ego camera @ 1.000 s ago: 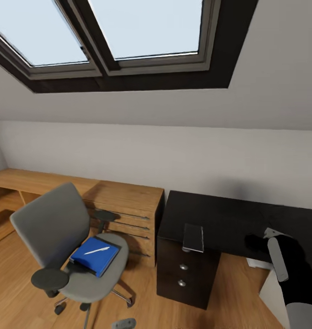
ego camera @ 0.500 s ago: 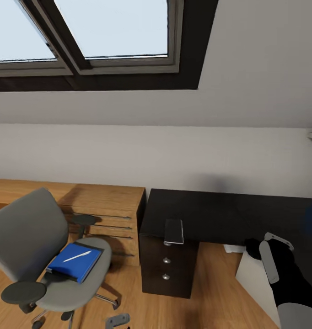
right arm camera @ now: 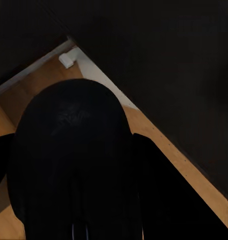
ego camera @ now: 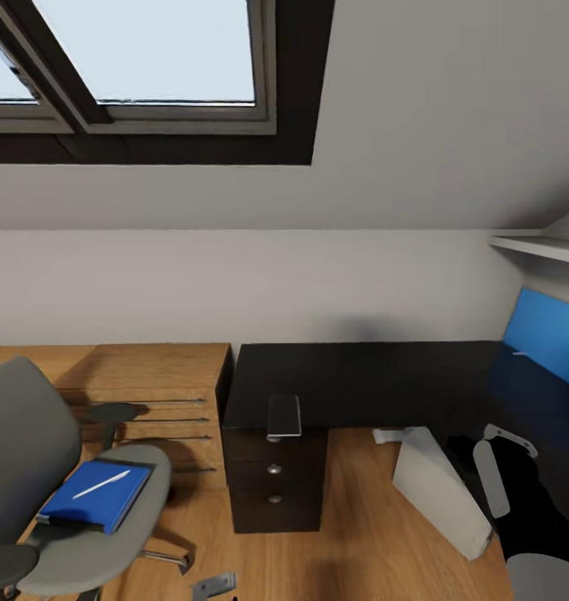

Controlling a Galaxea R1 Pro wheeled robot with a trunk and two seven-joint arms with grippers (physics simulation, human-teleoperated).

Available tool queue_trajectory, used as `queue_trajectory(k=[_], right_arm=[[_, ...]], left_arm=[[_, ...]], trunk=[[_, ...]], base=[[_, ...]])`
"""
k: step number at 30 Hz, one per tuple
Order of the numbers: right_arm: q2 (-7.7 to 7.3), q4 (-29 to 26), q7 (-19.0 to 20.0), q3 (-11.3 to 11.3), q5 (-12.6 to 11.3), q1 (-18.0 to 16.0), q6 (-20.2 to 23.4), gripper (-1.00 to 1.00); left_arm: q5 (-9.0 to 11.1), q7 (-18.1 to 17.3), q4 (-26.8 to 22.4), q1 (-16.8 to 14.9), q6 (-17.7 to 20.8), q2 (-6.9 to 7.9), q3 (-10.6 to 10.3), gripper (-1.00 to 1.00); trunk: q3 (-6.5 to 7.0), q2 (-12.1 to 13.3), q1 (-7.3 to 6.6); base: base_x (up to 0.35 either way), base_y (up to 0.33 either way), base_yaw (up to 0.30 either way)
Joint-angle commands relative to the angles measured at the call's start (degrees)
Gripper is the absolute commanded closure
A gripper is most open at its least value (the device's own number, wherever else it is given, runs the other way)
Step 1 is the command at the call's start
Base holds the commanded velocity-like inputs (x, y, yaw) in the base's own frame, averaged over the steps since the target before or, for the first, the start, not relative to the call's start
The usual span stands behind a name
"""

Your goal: In the bedroom, organize the workspace by keeping the computer under the desk, ensuring the monitor is on the desk, placing the keyboard on the desk next to the monitor, placing the mouse on the desk next to the keyboard, moving the folder from the swivel chair onto the desk next to the mouse, stacking the notebook on top of the folder with the pen on top of the notebook, and positioning the swivel chair next to the desk.

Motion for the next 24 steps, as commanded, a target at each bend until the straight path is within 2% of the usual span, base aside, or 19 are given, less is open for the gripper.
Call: queue_trajectory(k=[1,24], right_arm=[[-0.02,-0.01,-0.66,0.01,-0.74,-0.04,0.04,1.00],[0.05,0.42,-0.59,0.27,-0.72,-0.04,-1.54,1.00]], left_arm=[[0.41,0.41,-0.05,-0.10,-0.31,0.01,-0.74,-1.00],[0.55,0.26,-0.05,-0.10,-0.31,-0.17,-0.93,-1.00]], trunk=[[-0.10,-0.08,0.02],[-0.10,-0.08,0.02]], base=[[0.000,0.000,-0.298],[0.000,0.000,-0.296]])
